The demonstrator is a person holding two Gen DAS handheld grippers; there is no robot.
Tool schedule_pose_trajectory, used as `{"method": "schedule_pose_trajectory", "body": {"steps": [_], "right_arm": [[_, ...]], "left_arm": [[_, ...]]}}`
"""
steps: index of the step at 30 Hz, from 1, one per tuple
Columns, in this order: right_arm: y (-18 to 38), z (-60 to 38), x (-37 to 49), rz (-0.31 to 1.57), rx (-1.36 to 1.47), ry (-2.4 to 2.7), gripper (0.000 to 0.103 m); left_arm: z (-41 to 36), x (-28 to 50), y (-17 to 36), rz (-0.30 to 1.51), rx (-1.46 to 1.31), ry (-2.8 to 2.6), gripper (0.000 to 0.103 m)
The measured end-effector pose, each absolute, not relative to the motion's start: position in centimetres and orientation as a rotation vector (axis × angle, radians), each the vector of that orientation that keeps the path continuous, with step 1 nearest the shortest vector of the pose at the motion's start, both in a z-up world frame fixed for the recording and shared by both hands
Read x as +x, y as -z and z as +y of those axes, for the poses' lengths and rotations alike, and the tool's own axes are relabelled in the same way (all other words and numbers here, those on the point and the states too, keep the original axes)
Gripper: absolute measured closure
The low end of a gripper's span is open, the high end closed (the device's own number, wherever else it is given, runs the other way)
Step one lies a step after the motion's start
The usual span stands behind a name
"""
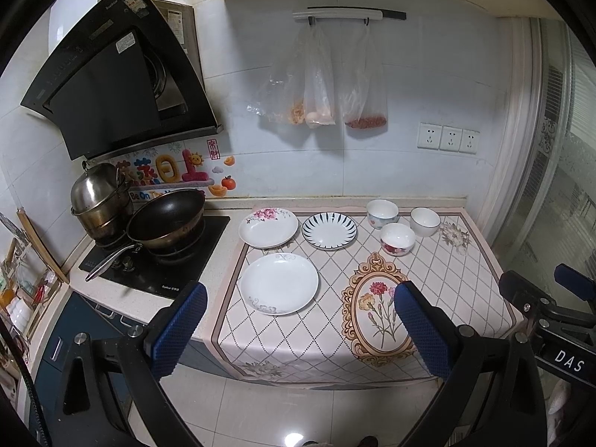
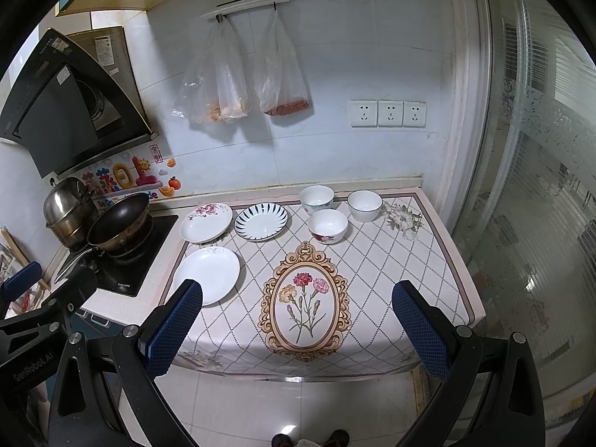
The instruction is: Organize plates and bowls
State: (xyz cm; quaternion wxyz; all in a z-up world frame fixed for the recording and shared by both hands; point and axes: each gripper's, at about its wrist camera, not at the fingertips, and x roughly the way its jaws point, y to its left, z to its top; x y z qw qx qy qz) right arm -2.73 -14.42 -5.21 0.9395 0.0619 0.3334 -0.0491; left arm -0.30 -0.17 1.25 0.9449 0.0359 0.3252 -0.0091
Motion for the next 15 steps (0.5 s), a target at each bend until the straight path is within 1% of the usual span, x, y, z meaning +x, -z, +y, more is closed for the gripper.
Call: {"method": "schedule_pose_trajectory", "body": {"steps": [15], "right_arm": [[5.19,-14.46,-2.55,0.676,0.131,0.106,0.000]], "left_arm": [[-0.29,0.23,-1.57,0.663,0.074,0.031,0.000]]}}
